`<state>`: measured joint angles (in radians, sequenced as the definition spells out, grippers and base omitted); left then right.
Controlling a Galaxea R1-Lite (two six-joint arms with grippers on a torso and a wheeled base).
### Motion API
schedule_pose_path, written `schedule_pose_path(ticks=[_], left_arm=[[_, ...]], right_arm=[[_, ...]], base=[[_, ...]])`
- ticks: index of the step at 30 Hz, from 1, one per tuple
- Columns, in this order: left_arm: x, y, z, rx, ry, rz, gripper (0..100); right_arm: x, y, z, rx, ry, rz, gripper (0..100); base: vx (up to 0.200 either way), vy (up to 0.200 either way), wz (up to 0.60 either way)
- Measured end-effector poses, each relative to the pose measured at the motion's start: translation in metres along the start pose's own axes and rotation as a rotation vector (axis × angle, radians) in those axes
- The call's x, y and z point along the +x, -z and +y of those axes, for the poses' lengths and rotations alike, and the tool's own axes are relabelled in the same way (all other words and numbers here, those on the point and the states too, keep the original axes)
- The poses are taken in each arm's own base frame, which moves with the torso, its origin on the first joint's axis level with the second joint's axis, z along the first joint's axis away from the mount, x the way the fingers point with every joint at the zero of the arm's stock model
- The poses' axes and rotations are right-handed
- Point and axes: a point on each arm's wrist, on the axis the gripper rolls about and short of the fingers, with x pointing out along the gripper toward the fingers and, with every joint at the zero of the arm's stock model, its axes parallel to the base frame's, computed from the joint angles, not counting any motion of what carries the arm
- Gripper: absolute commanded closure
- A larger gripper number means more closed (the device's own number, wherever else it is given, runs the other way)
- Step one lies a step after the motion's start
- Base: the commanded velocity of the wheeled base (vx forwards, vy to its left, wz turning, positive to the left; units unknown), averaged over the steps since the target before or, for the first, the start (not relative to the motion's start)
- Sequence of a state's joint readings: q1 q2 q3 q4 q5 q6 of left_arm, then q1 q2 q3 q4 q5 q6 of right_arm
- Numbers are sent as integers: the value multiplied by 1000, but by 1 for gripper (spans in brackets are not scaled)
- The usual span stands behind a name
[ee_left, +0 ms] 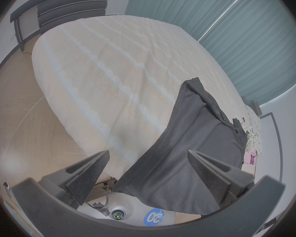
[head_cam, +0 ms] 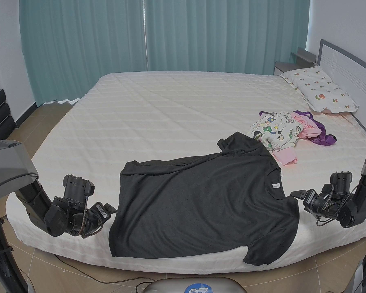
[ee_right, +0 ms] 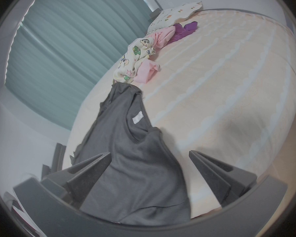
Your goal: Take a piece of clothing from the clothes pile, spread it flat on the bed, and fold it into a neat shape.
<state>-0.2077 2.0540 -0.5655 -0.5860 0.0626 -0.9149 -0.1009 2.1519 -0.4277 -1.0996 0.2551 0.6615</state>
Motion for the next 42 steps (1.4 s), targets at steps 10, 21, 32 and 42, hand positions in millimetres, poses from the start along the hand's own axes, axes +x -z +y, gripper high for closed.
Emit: schedule_pose_path(ticks=[10, 21, 32, 42], left_arm=[[0, -1, -2, -12, 4, -3, 0], [0, 0, -2, -9, 8, -3, 0], [1, 0, -3, -4, 6, -5, 0], [1, 0, -3, -6, 7, -7, 0]], right_arm=[[-7, -3, 8, 12, -19, -25, 0], [-19, -1, 10, 8, -23, -30, 0], [-19, 2, 11, 6, -22, -18, 0], [-19, 3, 10, 6, -20, -12, 0]], base=[[120, 0, 0], [109, 0, 0], [0, 0, 0], [0, 100, 0]])
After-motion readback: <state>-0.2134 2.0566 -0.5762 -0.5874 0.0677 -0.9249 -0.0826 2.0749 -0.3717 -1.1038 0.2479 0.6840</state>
